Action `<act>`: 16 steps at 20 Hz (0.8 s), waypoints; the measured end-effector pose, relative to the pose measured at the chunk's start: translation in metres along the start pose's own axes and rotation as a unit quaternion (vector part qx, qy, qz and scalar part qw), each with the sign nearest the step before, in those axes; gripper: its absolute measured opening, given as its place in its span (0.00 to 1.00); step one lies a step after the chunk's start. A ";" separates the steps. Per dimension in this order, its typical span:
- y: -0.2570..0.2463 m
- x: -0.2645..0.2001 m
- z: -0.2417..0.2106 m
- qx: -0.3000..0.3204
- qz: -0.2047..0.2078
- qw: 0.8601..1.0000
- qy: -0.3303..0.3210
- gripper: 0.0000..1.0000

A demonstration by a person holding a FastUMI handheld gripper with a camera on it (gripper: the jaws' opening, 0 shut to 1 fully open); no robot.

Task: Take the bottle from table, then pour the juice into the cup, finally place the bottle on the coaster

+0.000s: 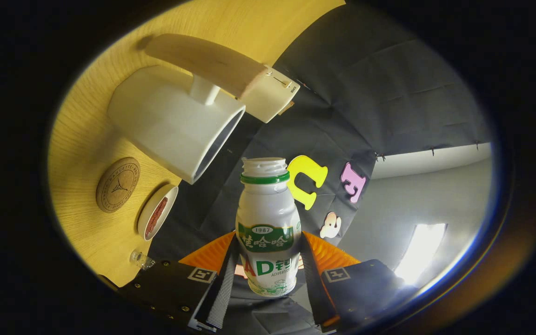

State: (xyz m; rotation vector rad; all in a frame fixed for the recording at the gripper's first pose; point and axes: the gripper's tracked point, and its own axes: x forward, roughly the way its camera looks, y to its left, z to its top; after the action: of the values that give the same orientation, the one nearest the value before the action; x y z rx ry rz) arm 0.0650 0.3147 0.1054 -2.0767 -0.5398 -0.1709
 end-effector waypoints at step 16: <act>0.011 0.003 0.001 -0.008 0.020 1.000 -0.001 0.69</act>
State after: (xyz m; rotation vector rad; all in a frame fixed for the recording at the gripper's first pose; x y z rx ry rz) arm 0.0723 0.3116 0.0968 -2.1024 -0.4995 -0.1492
